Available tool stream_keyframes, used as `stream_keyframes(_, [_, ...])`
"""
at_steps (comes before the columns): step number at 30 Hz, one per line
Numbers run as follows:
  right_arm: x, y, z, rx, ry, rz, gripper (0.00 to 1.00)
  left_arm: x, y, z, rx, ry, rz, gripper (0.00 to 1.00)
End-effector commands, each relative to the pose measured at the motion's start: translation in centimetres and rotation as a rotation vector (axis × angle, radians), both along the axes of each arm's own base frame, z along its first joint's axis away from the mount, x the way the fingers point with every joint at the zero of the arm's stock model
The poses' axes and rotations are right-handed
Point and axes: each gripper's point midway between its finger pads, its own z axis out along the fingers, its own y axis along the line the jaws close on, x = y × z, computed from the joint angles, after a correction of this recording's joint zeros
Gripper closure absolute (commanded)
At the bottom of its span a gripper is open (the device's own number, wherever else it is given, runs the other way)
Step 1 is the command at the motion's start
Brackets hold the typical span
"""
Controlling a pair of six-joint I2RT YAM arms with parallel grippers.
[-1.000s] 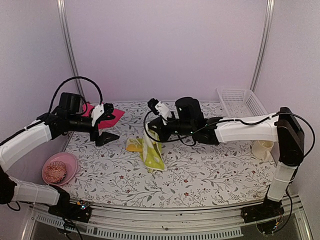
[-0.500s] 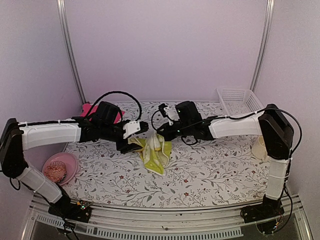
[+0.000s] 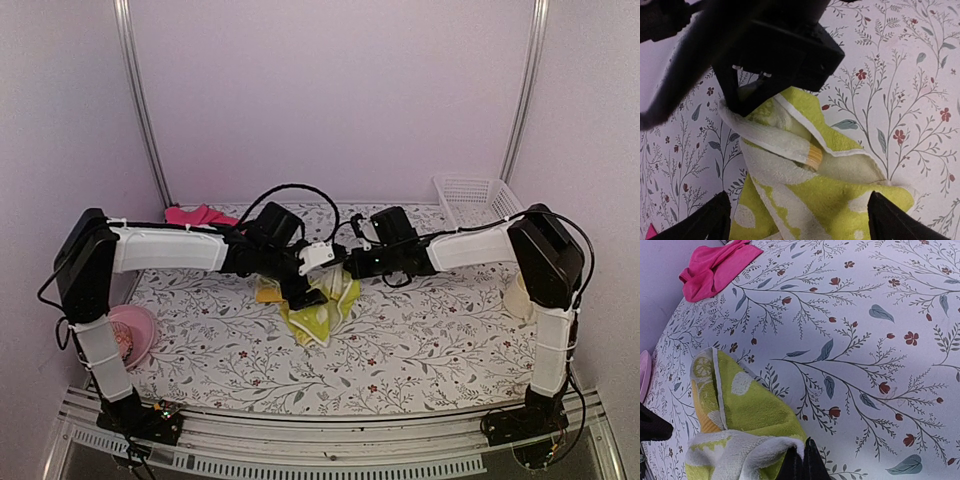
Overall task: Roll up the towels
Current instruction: Adjust the towel at the center of the board.
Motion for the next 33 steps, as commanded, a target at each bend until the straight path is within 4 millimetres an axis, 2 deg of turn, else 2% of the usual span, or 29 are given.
stream_keyframes(1, [0.1, -1.1, -2.2, -0.017, 0.054, -0.039, 0.98, 0.0, -1.5, -1.5, 0.060, 0.043, 0.092, 0.07])
stream_keyframes(4, [0.1, -1.1, -2.5, -0.019, 0.060, -0.036, 0.98, 0.3, -2.0, -2.6, 0.074, 0.095, 0.129, 0.13])
stream_keyframes(5, [0.1, -1.2, -2.6, -0.020, 0.062, -0.036, 0.98, 0.2, -2.1, -4.2, 0.101, 0.125, 0.133, 0.14])
stream_keyframes(7, [0.0, -1.3, -2.7, -0.024, 0.062, -0.039, 0.98, 0.3, -2.0, -5.3, 0.133, 0.132, 0.150, 0.20])
stream_keyframes(9, [0.0, -1.7, -2.8, -0.025, 0.063, -0.044, 0.98, 0.4, -1.8, -6.3, 0.162, 0.132, 0.164, 0.30])
stream_keyframes(12, [-0.1, -1.9, -2.7, -0.017, 0.064, -0.042, 0.98, 0.8, -0.9, -7.5, 0.214, 0.119, 0.192, 0.51])
stream_keyframes(14, [-0.1, -1.8, -2.7, -0.012, 0.066, -0.034, 0.98, 1.1, -0.1, -8.0, 0.246, 0.107, 0.214, 0.72])
stream_keyframes(16, [-0.1, -1.7, -2.7, -0.006, 0.068, -0.024, 0.98, 1.3, 0.3, -7.9, 0.247, 0.101, 0.224, 0.80])
stream_keyframes(20, [-0.4, -1.4, -2.8, 0.005, 0.073, -0.002, 0.98, 2.2, 0.8, -5.0, 0.164, 0.085, 0.222, 0.77])
stream_keyframes(22, [-0.6, -1.3, -2.9, 0.008, 0.075, 0.010, 0.98, 3.1, 1.8, -4.6, 0.156, 0.074, 0.243, 0.76])
stream_keyframes(23, [-0.7, -1.1, -2.9, 0.014, 0.077, 0.020, 0.98, 3.7, 2.2, -3.0, 0.137, 0.040, 0.256, 0.76])
stream_keyframes(28, [-1.6, -0.1, -2.7, 0.055, 0.095, 0.092, 0.98, 6.2, 5.3, -4.1, 0.198, -0.010, 0.351, 0.74])
stream_keyframes(30, [-2.1, 0.4, -2.7, 0.074, 0.106, 0.129, 0.98, 6.8, 6.2, -5.8, 0.234, -0.005, 0.377, 0.72])
stream_keyframes(32, [-2.5, 0.8, -2.7, 0.087, 0.115, 0.158, 0.98, 7.6, 6.7, -6.0, 0.249, -0.034, 0.397, 0.68])
stream_keyframes(33, [-2.8, 1.0, -2.7, 0.096, 0.120, 0.177, 0.98, 8.0, 6.9, -5.8, 0.253, -0.053, 0.407, 0.61])
